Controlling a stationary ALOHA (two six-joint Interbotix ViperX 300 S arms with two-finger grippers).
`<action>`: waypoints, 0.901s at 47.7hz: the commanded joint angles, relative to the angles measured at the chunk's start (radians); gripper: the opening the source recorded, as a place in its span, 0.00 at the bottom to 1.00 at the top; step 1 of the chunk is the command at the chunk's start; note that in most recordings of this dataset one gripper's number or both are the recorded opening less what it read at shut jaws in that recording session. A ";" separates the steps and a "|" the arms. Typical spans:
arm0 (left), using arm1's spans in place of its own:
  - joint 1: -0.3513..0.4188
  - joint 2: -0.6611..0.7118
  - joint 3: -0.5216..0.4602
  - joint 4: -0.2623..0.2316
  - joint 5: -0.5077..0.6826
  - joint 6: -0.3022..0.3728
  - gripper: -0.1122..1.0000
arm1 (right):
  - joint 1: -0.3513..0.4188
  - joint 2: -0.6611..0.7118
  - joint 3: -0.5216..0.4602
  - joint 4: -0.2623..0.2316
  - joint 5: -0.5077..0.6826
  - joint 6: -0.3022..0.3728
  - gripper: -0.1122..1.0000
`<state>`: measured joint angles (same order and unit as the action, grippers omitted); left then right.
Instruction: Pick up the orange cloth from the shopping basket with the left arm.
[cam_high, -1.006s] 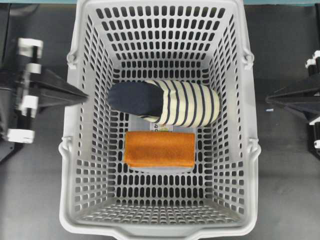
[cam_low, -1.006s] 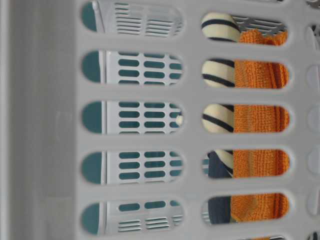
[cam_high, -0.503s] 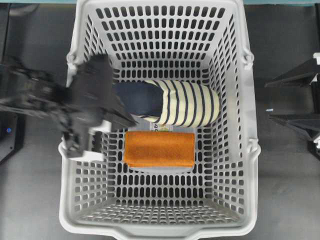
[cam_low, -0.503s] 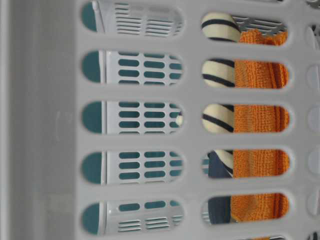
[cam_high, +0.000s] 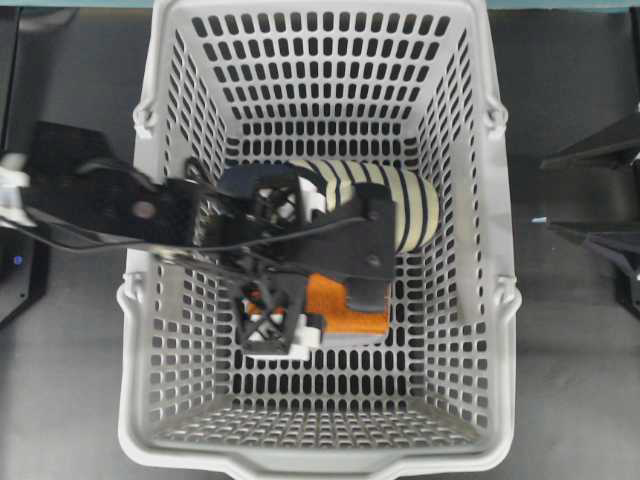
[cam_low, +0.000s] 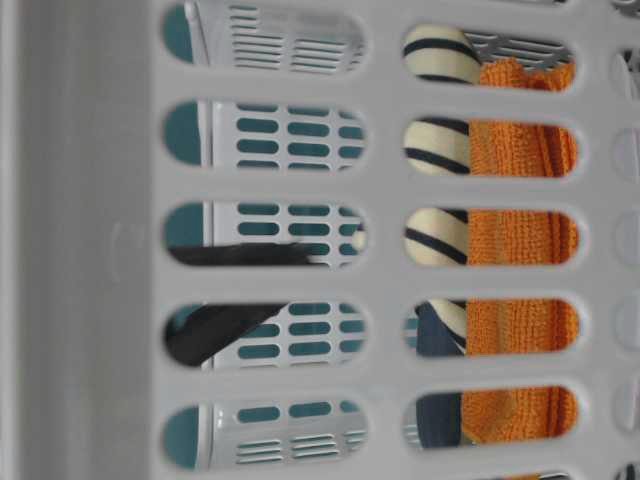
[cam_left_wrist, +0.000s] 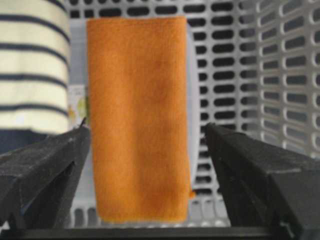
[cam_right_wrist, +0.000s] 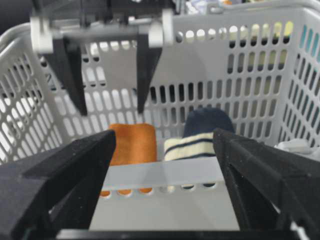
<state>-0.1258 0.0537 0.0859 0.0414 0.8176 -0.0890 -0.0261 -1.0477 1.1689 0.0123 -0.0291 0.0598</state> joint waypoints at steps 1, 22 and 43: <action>-0.002 0.023 -0.021 0.002 0.000 -0.003 0.90 | -0.003 -0.002 -0.018 0.005 -0.005 -0.002 0.78; -0.011 0.137 0.043 0.002 -0.005 -0.008 0.90 | -0.006 -0.008 -0.008 0.003 -0.005 -0.002 0.77; -0.014 0.135 0.052 0.002 -0.012 0.002 0.62 | -0.011 -0.008 -0.008 0.005 -0.005 -0.002 0.77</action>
<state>-0.1381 0.2010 0.1457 0.0414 0.8053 -0.0905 -0.0337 -1.0600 1.1704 0.0123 -0.0291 0.0598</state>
